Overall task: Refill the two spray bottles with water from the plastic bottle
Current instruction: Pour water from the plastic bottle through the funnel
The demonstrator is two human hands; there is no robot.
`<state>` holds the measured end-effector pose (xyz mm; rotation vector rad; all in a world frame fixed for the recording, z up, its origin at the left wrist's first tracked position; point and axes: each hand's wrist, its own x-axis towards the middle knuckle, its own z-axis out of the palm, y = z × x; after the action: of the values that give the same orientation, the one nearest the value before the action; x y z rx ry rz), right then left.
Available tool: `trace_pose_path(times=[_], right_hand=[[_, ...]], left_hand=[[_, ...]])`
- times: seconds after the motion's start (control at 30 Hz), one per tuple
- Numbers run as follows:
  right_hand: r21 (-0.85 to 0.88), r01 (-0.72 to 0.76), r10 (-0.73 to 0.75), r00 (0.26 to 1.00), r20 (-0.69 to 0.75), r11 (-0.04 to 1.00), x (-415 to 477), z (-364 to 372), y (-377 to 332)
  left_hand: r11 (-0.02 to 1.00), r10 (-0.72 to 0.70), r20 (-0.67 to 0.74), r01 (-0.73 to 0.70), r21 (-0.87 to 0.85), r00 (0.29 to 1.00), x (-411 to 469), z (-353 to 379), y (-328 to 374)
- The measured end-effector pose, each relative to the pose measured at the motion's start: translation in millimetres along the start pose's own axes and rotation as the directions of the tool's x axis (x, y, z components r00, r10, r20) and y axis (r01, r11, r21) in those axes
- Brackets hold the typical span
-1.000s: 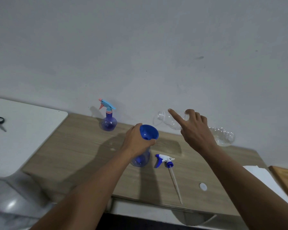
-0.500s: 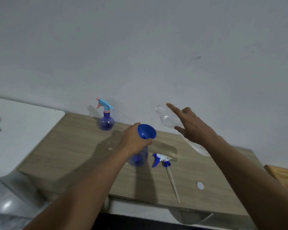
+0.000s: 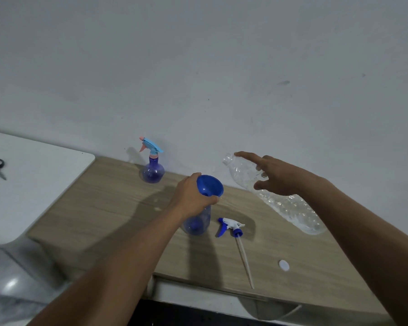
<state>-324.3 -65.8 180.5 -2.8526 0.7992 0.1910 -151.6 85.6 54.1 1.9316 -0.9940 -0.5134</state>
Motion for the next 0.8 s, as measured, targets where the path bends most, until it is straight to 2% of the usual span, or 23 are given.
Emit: trace_pose_path(times=[0.4, 0.8], right_hand=[[-0.148, -0.005, 0.024, 0.992, 0.125, 0.989, 4, -8, -2], [-0.187, -0.021, 0.05, 0.987, 0.155, 0.982, 2, -16, -8]], left_hand=[[0.999, -0.025, 0.038, 0.027, -0.039, 0.999, -6, -5, 9], [0.999, -0.016, 0.048, 0.018, -0.044, 0.999, -8, -9, 14]])
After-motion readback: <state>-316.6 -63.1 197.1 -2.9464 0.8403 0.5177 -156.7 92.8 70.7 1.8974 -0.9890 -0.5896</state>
